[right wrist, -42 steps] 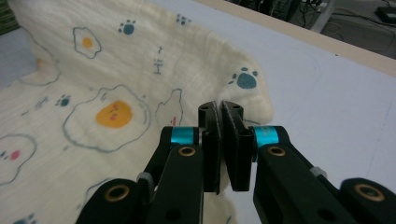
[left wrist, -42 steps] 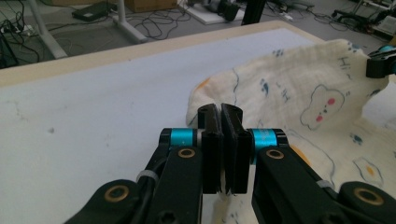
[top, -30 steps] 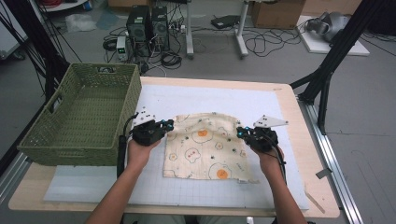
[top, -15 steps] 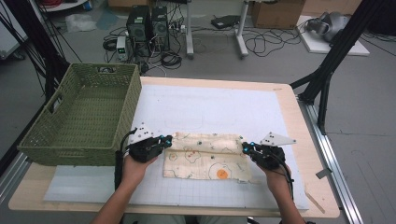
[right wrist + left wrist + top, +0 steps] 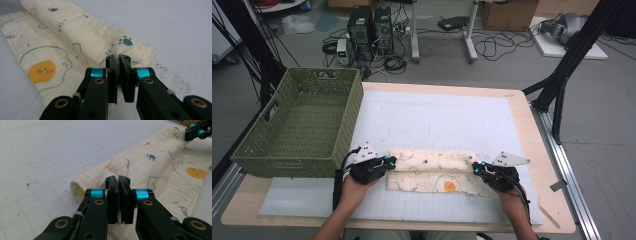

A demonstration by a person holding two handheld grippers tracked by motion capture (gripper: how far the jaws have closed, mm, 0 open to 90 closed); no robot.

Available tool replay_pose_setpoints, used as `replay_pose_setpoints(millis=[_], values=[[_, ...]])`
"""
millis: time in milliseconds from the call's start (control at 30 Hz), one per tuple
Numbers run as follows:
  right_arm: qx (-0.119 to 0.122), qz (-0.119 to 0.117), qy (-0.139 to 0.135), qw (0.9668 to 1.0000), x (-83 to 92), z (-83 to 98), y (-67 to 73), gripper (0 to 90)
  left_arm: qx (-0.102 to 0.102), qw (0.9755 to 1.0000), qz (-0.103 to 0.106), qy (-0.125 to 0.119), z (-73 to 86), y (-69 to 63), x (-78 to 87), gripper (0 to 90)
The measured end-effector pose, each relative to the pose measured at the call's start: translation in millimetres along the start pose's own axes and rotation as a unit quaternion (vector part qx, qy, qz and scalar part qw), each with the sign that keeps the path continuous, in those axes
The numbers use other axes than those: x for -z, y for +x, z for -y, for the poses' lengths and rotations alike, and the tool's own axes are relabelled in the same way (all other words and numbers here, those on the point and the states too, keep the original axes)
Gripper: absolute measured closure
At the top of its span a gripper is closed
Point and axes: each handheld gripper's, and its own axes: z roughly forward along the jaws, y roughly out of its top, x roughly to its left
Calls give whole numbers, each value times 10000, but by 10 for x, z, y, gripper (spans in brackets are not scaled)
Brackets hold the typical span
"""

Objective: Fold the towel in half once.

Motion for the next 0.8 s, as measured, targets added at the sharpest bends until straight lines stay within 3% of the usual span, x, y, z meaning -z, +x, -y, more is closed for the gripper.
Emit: replay_pose_setpoints(millis=[133,333,433,533,667,800], values=[[89,-78,92,9999,13,23,11,835,138,9995,144,227,33,27,9,749],[327,-118,300,9989,111,108,-1,802,426,9985,340,-37,13,89,86,486],[442,-183,239,9986,218,119,-7,761,462,9981,346,-211,0,128,139,446],[552,-43,166,9983,357,114,-1,722,552,9971,322,-409,-15,163,190,441],[338,172,-61,9993,483,122,-66,701,596,9970,305,-386,-8,172,182,443],[166,196,-112,9996,471,148,-89,668,595,9973,236,-350,-6,168,167,446]])
